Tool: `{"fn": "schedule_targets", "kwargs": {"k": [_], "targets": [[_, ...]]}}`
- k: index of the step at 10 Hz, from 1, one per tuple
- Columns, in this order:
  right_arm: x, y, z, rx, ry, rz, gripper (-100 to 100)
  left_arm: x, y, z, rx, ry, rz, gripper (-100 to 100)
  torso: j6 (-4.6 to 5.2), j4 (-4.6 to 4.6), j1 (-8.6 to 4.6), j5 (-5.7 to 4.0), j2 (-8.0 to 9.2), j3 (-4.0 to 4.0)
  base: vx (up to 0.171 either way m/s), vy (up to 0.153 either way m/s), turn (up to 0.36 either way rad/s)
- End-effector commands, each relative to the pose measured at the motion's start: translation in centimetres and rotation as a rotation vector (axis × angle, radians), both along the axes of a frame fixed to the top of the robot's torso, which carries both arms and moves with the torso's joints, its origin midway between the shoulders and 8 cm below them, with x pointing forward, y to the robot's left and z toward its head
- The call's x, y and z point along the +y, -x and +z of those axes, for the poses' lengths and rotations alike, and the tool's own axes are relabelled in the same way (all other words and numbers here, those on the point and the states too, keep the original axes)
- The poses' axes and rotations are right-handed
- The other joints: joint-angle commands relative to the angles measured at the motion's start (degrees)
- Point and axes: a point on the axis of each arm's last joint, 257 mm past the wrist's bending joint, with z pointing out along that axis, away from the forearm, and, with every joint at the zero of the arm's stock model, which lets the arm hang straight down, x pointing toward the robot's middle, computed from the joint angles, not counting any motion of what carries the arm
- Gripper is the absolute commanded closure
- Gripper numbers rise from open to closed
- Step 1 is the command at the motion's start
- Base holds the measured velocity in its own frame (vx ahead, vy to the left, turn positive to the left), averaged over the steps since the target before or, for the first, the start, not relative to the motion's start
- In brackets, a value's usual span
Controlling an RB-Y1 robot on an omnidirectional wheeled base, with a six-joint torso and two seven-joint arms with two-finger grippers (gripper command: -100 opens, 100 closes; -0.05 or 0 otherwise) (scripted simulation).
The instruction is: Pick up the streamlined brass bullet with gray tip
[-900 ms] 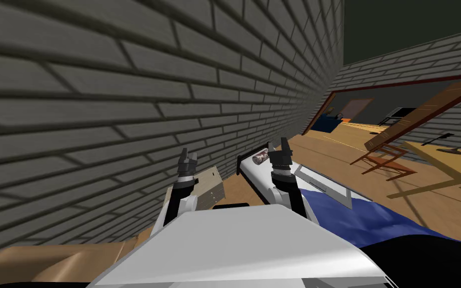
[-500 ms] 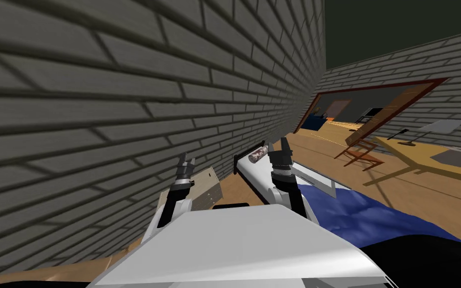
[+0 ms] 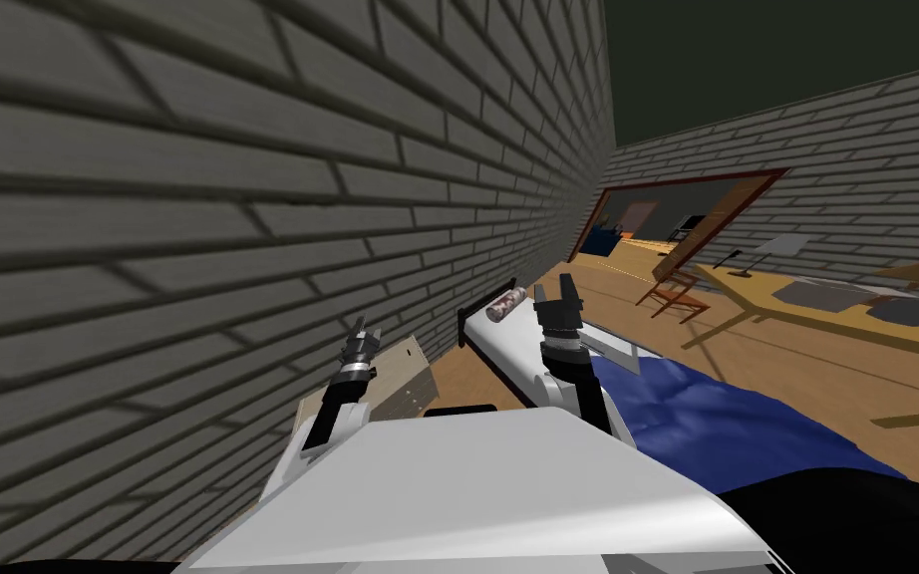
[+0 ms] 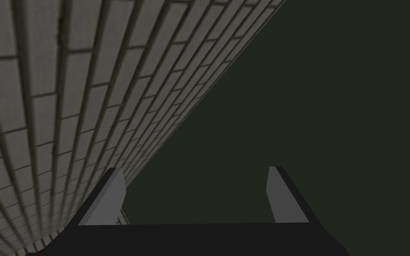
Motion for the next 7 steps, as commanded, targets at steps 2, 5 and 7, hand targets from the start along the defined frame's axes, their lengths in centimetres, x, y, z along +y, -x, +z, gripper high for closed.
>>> {"fn": "schedule_targets", "kwargs": {"k": [2,5,7], "targets": [[0.0,0.0,0.0,0.0,0.0,0.0,0,3.1,0.7,-3.6,0.095,0.054,0.051,-100,-0.02,0.0,-0.02,-0.01,0.01,0.01,-0.004,-0.032,-0.144],[0.0,0.0,0.0,0.0,0.0,0.0,0,7.1,1.9,-7.6,0.197,0.129,0.125,-100,0.0,0.0,0.06,0.01,-0.02,-0.01,-0.002,-0.018,-0.133],[0.0,0.0,0.0,0.0,0.0,0.0,0,9.1,2.8,-9.7,0.249,0.174,0.168,-100,-0.04,0.0,0.05,0.01,-0.02,-0.01,0.004,-0.02,-0.125]]}}
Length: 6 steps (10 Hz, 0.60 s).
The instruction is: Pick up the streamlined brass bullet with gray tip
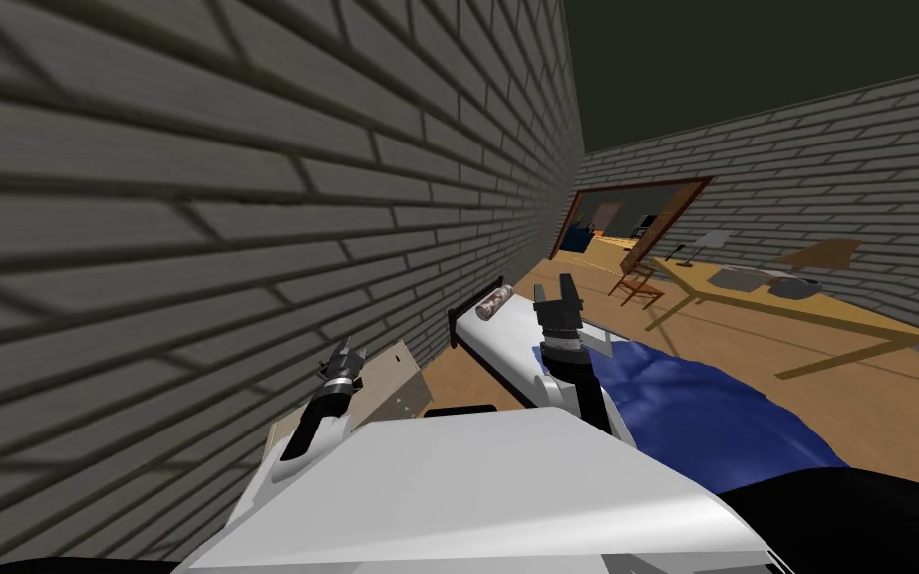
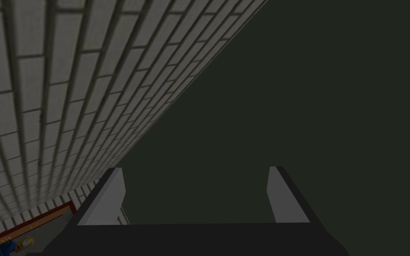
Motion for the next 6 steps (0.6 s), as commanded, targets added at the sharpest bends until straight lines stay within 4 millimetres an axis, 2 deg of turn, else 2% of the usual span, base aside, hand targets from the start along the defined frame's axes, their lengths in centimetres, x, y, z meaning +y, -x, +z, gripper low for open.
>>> {"fn": "schedule_targets", "kwargs": {"k": [1,2,3,4,5,6], "targets": [[0.0,0.0,0.0,0.0,0.0,0.0,0,0.7,0.3,-1.3,0.038,0.028,0.025,-100,0.0,0.0,0.0,0.0,0.0,0.0,0.007,-0.012,-0.088],[0.0,0.0,0.0,0.0,0.0,0.0,0,2.7,1.3,-3.1,0.075,0.071,0.069,-100,-0.02,0.0,0.01,0.0,-0.01,-0.01,0.008,-0.017,-0.189],[0.0,0.0,0.0,0.0,0.0,0.0,0,2.7,1.4,-3.5,0.09,0.076,0.073,-100,0.01,0.0,0.0,0.0,-0.02,-0.01,0.007,-0.011,-0.074],[0.0,0.0,0.0,0.0,0.0,0.0,0,4.7,2.6,-5.4,0.133,0.124,0.122,-100,-0.03,0.0,0.01,0.0,-0.02,-0.01,0.01,-0.019,-0.156],[0.0,0.0,0.0,0.0,0.0,0.0,0,4.7,2.7,-5.6,0.14,0.127,0.124,-100,0.0,-0.01,0.02,0.0,-0.03,-0.02,0.01,-0.013,-0.081],[0.0,0.0,0.0,0.0,0.0,0.0,0,6.6,4.0,-7.4,0.179,0.177,0.174,-100,-0.03,0.0,0.02,0.0,-0.02,-0.01,0.014,-0.015,-0.175]]}}
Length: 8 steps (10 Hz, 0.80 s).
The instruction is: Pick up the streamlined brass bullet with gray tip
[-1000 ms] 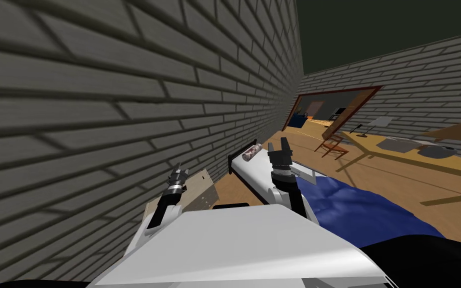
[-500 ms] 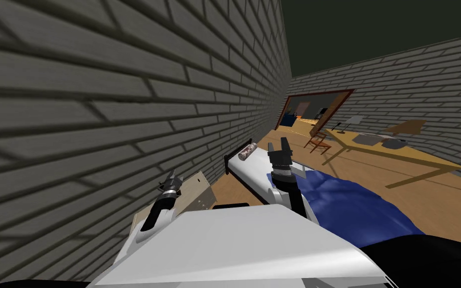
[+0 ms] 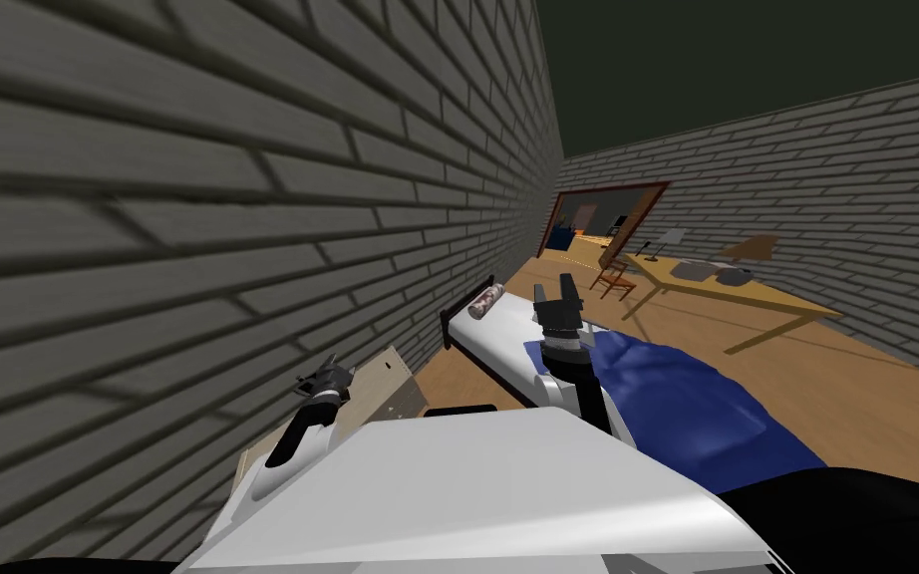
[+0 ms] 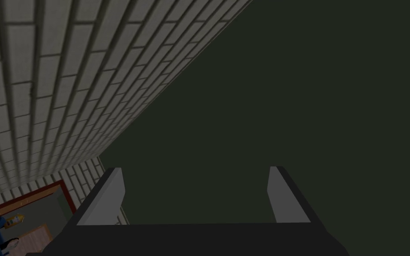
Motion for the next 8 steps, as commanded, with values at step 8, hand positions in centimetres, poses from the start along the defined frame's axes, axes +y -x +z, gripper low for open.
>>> {"fn": "schedule_targets", "kwargs": {"k": [8], "targets": [[0.0,0.0,0.0,0.0,0.0,0.0,0,6.7,6.7,-8.1,0.167,0.249,0.249,-100,-0.03,0.0,0.04,0.0,-0.02,-0.01,0.017,-0.007,-0.116]]}}
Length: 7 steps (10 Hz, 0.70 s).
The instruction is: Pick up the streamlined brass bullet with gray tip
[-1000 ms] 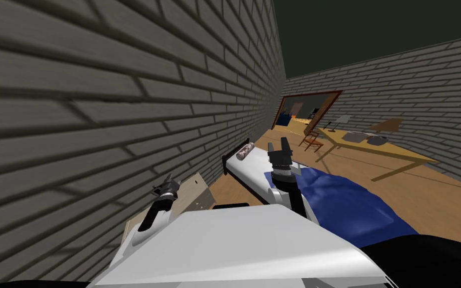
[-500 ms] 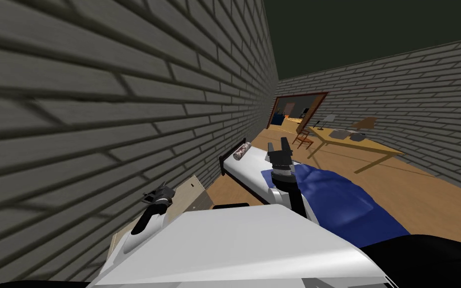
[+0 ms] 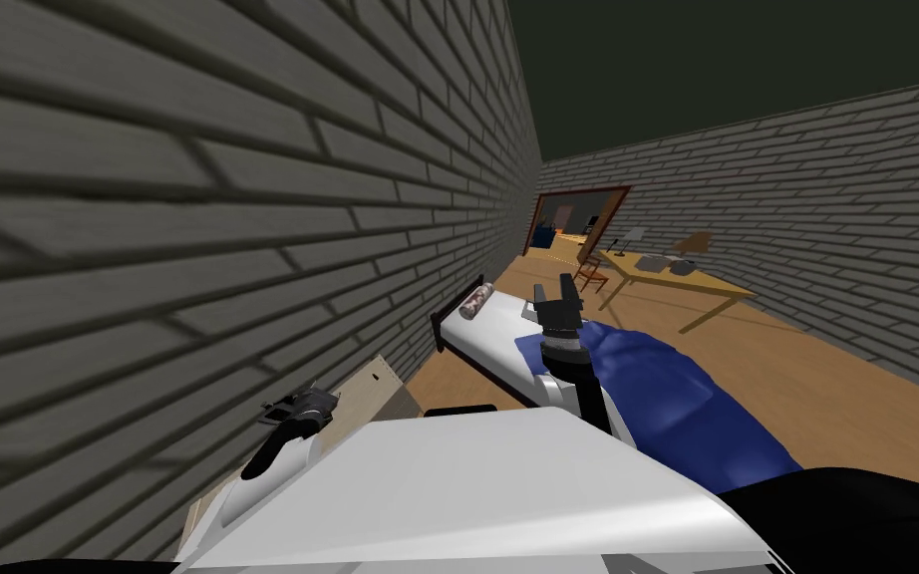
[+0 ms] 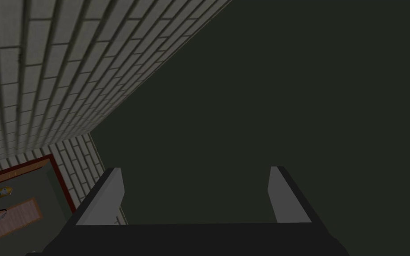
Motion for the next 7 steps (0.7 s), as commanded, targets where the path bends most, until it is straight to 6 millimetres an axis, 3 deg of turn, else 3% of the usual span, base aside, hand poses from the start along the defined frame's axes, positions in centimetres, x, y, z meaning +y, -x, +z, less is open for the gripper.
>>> {"fn": "schedule_targets", "kwargs": {"k": [1,4,7], "targets": [[0.0,0.0,0.0,0.0,0.0,0.0,0,0.5,0.9,-1.3,0.031,0.04,0.034,-100,0.0,0.0,0.0,0.0,0.0,0.0,0.016,-0.001,-0.097],[0.0,0.0,0.0,0.0,0.0,0.0,0,2.3,3.9,-4.2,0.08,0.153,0.146,-100,-0.03,0.0,0.01,0.0,-0.01,-0.01,0.024,0.0,-0.125],[0.0,0.0,0.0,0.0,0.0,0.0,0,2.8,5.6,-5.9,0.115,0.22,0.203,-100,0.01,-0.01,0.04,0.01,-0.04,-0.02,0.025,0.008,-0.098]]}}
